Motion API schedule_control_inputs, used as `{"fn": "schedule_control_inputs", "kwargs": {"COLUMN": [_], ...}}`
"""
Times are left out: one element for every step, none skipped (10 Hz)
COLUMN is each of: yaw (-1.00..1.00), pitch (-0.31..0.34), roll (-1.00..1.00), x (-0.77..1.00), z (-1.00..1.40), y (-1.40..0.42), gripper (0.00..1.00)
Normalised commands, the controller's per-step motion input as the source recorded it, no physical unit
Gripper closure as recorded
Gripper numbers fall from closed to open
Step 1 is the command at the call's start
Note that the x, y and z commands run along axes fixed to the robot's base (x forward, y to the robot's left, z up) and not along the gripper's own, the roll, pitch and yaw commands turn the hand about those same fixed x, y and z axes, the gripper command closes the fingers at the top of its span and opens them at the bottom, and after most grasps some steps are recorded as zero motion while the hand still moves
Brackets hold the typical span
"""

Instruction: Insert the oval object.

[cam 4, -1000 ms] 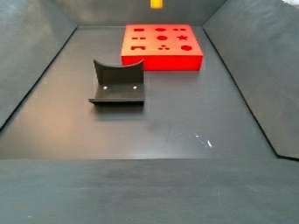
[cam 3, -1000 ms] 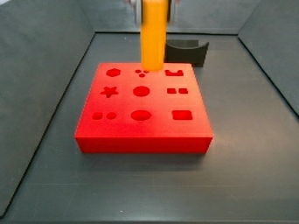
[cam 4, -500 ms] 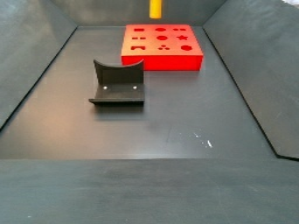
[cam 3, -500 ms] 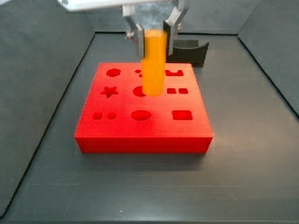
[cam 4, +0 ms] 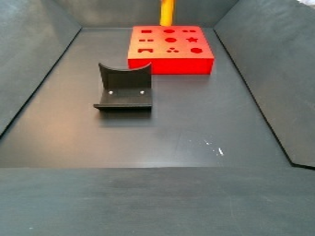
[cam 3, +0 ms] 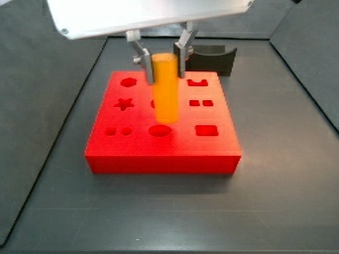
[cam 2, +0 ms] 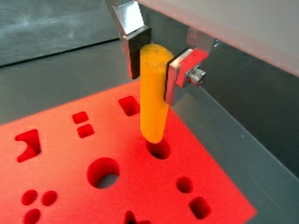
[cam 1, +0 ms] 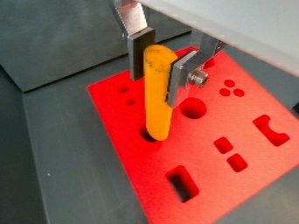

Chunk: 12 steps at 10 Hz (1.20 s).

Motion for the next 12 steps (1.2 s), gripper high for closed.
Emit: {"fn": "schedule_control_inputs", "kwargs": {"yaw": [0.05,0.03,0.00,-0.04,-0.07,-0.09,-0.09,0.00,0.01,0.08,0.08,0.08], "pitch": [-0.050,-0.004,0.006,0.011,0.016,0.000,-0.010,-0.020,-0.050,0.000,0.000,0.000], "roll": [0.16,0.13,0.13,0.07,0.00,0.00,0.00,0.00,0.00,0.00,0.02,0.03], "x": [-0.09,0.00,0.00,0.00,0.00,-0.02,-0.25,-0.04,0.00,0.10,0.28,0.22], "z": [-0.23,-0.25,-0.25,-0.20,-0.13,-0.15,-0.08,-0.03,-0.13,-0.17,-0.21,-0.21], "y": [-0.27,-0.25,-0.08,0.00,0.14,0.17,0.11,0.00,0.00,-0.13,-0.11,-0.03], "gripper": [1.00,1.00,1.00,1.00,1.00,1.00,1.00,1.00,1.00,1.00,1.00,1.00]}}
